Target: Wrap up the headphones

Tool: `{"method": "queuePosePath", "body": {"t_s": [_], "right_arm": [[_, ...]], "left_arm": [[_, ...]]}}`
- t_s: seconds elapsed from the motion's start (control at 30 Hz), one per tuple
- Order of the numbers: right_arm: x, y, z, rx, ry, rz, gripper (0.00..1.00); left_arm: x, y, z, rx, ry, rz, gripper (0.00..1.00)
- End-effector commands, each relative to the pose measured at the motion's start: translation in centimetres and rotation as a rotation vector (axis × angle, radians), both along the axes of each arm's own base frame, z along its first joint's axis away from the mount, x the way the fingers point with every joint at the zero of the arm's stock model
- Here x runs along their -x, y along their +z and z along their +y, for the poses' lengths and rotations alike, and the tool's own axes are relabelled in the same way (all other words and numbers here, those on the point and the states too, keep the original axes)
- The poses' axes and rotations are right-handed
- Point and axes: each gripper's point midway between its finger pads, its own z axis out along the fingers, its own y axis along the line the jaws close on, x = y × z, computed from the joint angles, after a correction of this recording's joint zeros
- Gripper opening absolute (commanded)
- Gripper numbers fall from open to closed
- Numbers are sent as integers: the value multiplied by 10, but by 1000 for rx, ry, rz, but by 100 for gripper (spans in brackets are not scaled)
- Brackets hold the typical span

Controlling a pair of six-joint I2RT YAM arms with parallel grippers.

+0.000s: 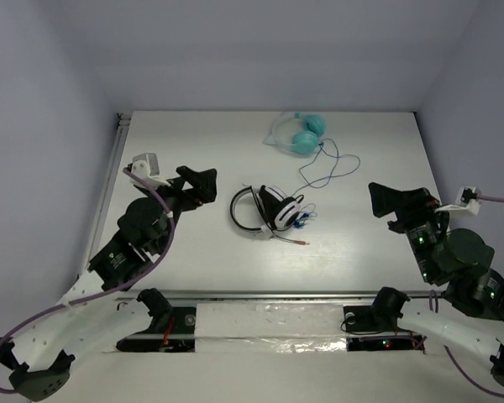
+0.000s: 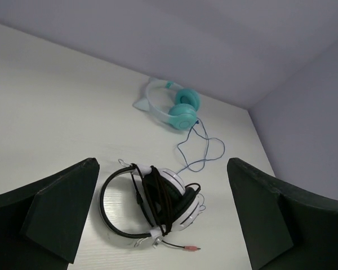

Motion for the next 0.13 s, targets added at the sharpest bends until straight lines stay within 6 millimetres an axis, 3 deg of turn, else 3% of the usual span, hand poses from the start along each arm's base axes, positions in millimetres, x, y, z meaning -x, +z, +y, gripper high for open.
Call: {"method": "queuePosePath", "body": {"t_s": [0.0,0.1], "right_arm": [[1,9,-13,7,-49,-12,100],[-3,7,-4,23,-32,-7,100]], "left_arm": [[8,21,-1,-29,-60,-63,99],[4,12,-6,-52,-60,-22,99]]}}
